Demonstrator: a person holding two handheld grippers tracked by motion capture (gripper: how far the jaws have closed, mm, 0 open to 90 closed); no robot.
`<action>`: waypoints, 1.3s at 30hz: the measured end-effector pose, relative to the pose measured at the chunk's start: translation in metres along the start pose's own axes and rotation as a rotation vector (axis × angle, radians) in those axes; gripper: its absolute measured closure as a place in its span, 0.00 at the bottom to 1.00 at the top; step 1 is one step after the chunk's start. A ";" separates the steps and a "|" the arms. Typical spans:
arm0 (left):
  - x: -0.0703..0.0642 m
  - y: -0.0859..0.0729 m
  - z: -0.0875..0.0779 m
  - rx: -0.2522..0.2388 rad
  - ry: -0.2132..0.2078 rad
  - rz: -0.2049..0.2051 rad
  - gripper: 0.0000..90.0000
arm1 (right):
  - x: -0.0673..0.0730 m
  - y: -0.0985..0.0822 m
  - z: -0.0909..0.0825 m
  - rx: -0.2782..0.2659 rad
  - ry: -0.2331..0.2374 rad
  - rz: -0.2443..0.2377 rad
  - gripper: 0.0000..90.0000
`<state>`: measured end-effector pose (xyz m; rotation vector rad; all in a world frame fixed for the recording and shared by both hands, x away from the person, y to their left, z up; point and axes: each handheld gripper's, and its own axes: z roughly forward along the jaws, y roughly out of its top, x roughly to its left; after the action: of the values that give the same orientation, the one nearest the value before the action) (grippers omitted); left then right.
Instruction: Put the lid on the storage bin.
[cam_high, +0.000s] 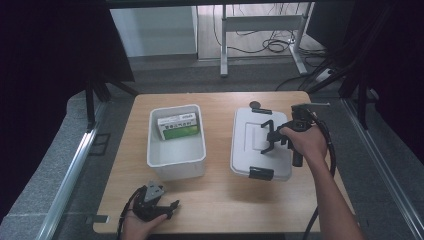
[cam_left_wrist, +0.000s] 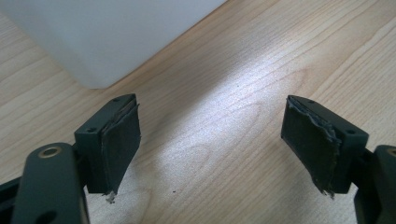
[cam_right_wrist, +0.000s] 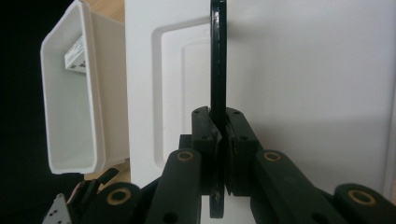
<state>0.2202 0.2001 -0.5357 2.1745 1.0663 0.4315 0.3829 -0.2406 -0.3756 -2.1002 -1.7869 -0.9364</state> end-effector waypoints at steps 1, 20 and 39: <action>0.000 0.000 0.000 0.000 0.000 0.000 0.22 | 0.000 0.000 0.000 0.000 0.000 0.000 0.94; 0.000 0.000 0.000 0.005 -0.002 0.001 0.22 | 0.039 0.007 -0.005 -0.014 0.054 -0.053 0.94; 0.001 0.000 0.000 0.008 -0.004 -0.002 0.22 | 0.072 0.008 -0.009 -0.013 0.064 -0.099 0.93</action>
<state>0.2210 0.2011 -0.5358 2.1802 1.0694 0.4222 0.3916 -0.1897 -0.3236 -1.9819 -1.8720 -1.0309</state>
